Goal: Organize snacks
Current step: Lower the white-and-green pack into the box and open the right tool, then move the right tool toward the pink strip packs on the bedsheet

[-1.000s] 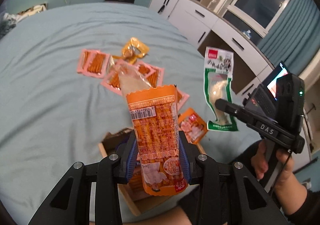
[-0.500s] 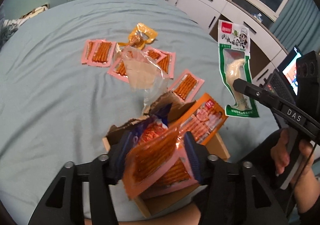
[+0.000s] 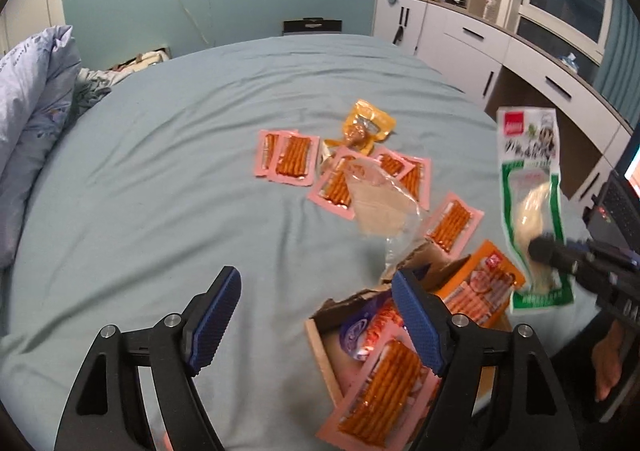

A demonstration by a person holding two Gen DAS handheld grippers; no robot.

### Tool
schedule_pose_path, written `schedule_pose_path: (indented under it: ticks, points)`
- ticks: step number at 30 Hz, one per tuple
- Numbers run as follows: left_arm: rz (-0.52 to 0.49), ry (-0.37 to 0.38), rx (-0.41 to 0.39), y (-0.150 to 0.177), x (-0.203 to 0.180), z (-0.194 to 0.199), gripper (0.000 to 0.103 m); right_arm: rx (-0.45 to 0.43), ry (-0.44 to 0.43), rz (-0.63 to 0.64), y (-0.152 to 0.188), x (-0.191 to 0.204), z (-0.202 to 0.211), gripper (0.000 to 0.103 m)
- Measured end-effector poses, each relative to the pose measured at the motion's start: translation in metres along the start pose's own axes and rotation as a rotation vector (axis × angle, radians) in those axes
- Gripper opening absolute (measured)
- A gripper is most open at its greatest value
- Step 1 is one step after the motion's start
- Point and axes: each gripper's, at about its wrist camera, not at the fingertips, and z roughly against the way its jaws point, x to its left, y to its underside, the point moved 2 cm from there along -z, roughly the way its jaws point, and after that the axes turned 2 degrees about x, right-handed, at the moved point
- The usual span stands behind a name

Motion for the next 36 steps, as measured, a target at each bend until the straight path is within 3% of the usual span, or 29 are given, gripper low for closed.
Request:
schedule_pose_path:
  ticks: [6,11,15,17,21,22,28,32,36]
  points:
    - [0.006,-0.032,0.015,0.001,0.004,-0.003,0.079,0.161,-0.11,0.071,0.012,0.022,-0.026,0.011]
    - [0.034,-0.022,0.021,0.001,0.009,-0.003,0.079,0.285,-0.018,0.096,0.019,0.023,-0.051,0.014]
    - [0.041,-0.031,0.025,0.001,0.011,-0.003,0.079,0.243,-0.044,0.058,0.01,0.018,-0.042,0.014]
    - [0.042,-0.033,0.024,0.002,0.011,-0.003,0.079,0.192,-0.007,0.037,0.005,0.011,-0.035,0.015]
    - [0.041,-0.036,0.023,0.002,0.011,-0.002,0.079,0.132,0.083,-0.087,-0.001,-0.014,-0.027,0.05]
    - [0.041,-0.036,0.021,0.002,0.011,-0.002,0.079,0.124,0.094,-0.115,0.0,-0.018,-0.026,0.053]
    - [0.04,-0.033,0.016,0.002,0.011,0.0,0.08,0.124,0.081,-0.296,0.004,-0.045,-0.023,0.054]
    - [0.053,-0.029,0.029,0.002,0.013,0.0,0.08,0.118,0.12,-0.353,0.002,-0.058,-0.022,0.054]
    - [0.073,-0.029,0.023,0.001,0.017,0.002,0.08,0.109,0.105,-0.387,0.0,-0.06,-0.016,0.054]
